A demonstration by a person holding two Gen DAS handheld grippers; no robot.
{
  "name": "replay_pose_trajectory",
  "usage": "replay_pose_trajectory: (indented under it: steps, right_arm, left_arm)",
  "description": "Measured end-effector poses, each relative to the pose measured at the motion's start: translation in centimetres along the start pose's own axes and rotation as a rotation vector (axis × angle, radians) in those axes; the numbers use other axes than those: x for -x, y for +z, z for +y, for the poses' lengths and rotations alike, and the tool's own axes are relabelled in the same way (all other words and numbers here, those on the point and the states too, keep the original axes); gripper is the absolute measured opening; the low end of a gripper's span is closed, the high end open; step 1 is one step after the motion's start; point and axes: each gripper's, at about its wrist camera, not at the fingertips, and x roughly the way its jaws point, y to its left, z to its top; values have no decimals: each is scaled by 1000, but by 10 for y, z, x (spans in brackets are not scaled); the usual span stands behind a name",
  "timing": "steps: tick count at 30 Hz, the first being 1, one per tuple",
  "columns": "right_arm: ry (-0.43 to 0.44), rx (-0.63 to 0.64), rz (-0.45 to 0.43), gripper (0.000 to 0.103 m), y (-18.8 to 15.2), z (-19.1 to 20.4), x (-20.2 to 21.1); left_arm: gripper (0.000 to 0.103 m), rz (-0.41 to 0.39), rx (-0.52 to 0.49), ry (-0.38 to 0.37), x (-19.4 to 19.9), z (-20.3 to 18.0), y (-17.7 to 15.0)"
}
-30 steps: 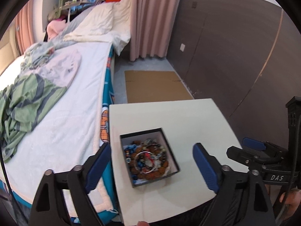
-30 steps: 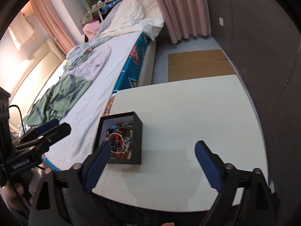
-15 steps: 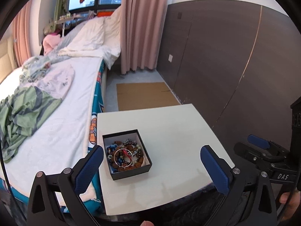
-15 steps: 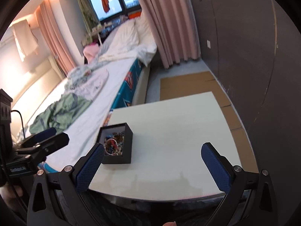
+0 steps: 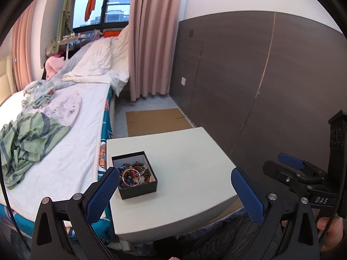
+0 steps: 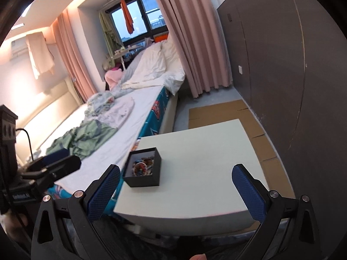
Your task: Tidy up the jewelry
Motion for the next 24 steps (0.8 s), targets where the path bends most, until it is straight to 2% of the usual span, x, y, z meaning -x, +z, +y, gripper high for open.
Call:
replay_pose_trajectory:
  steps: [6,15,21,24]
  right_arm:
    - [-57,55,3,103,-16,12,22]
    - [-94,106,-25,103,-45,10,54]
    - [-97,104,-82,103,-55,7,69]
    - [-67,110,-86,103,-58,6,67]
  left_arm:
    - [102,-34,2,-19,27,-8,-20]
    - [102,-91,-17,43,56,-13,-53]
    - [102,-105,3,83,60,-2,-65]
    - [102,-113,13,94,62,4,-68]
